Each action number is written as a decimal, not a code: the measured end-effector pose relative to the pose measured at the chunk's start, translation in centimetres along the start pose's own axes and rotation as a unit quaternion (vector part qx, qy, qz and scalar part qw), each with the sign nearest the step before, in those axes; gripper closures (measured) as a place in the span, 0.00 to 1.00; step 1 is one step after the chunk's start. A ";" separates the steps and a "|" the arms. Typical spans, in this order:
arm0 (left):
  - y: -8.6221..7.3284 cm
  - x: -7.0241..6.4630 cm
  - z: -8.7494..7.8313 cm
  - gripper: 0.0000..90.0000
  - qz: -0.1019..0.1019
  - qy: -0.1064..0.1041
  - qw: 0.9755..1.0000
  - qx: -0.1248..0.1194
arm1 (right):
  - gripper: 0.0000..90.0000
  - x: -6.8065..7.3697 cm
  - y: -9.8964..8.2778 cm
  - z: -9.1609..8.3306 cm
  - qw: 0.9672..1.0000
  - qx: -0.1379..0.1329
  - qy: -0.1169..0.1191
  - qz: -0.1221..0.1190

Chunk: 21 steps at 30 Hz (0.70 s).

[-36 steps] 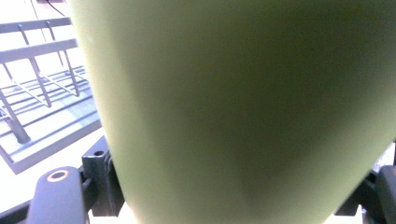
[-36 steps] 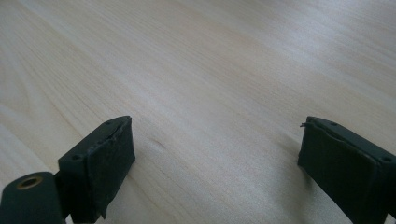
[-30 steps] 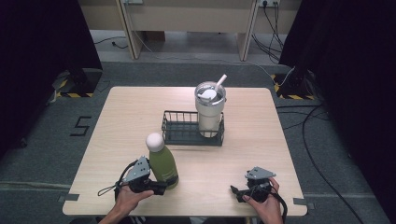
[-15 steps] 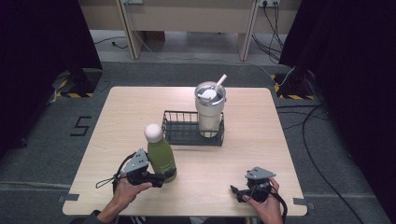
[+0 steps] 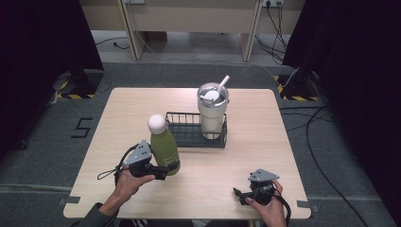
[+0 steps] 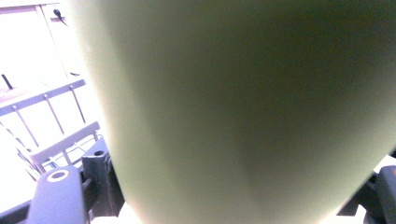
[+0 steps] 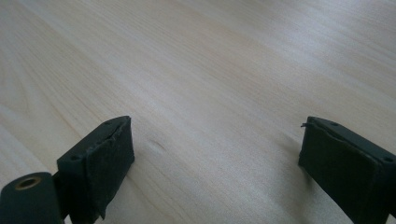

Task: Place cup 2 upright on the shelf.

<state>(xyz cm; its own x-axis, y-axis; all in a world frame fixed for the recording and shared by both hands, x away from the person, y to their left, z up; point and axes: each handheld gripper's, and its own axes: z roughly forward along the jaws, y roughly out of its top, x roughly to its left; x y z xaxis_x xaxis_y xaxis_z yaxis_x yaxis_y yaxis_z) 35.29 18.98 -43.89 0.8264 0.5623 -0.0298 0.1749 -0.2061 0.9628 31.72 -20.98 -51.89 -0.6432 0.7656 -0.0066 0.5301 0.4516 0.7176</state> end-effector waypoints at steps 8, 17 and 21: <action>1.2 0.6 0.6 0.22 -0.001 -0.002 1.000 -0.003 | 0.11 0.0 0.0 0.0 1.000 0.000 0.000 0.000; 2.7 1.3 1.0 0.22 0.001 0.004 1.000 -0.007 | 0.11 0.0 0.0 0.0 1.000 0.000 0.000 0.000; 3.4 1.7 1.3 0.22 -0.001 0.006 1.000 -0.009 | 0.11 0.0 0.0 0.0 1.000 0.000 0.000 -0.001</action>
<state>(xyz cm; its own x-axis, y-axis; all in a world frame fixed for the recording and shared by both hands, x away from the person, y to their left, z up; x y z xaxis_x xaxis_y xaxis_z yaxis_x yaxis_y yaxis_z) 37.98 18.22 -41.03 0.8192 0.5728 -0.0287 0.1675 -0.1910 0.9672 31.76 -20.99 -51.89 -0.6446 0.7644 -0.0086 0.5281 0.4534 0.7180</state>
